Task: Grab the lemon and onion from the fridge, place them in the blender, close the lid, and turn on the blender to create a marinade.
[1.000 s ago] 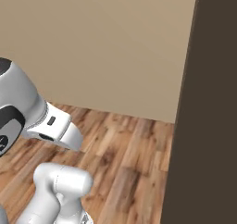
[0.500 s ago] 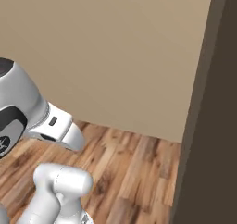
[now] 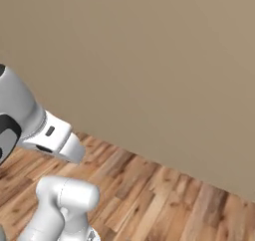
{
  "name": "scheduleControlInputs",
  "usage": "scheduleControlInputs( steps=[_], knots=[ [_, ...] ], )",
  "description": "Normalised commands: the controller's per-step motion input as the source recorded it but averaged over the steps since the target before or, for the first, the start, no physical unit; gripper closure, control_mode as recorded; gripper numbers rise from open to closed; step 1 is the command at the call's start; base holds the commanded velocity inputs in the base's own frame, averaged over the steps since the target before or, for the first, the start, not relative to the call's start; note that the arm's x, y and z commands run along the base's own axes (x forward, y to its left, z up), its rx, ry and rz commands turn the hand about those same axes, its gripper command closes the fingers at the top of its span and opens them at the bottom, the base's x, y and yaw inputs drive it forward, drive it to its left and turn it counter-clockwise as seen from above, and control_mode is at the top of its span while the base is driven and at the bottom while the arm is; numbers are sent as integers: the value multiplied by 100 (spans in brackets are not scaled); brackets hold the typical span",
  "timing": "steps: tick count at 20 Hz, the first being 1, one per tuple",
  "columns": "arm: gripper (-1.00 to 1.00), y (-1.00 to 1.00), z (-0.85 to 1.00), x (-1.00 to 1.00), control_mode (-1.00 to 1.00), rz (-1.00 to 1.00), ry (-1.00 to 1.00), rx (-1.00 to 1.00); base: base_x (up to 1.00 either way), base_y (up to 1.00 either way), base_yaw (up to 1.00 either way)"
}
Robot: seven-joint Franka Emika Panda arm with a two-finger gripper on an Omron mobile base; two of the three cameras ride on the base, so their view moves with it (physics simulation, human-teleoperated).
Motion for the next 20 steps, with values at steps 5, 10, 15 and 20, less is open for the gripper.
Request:
scheduleControlInputs(
  steps=[5,10,15,20],
  knots=[
    [-100,0,0,0,100,0,0,0,100,36,48],
    [-100,0,0,0,100,0,0,0,100,37,46],
    [-100,0,0,0,100,0,0,0,100,30,44],
    [-100,0,0,0,100,0,0,0,100,31,44]
  ],
)
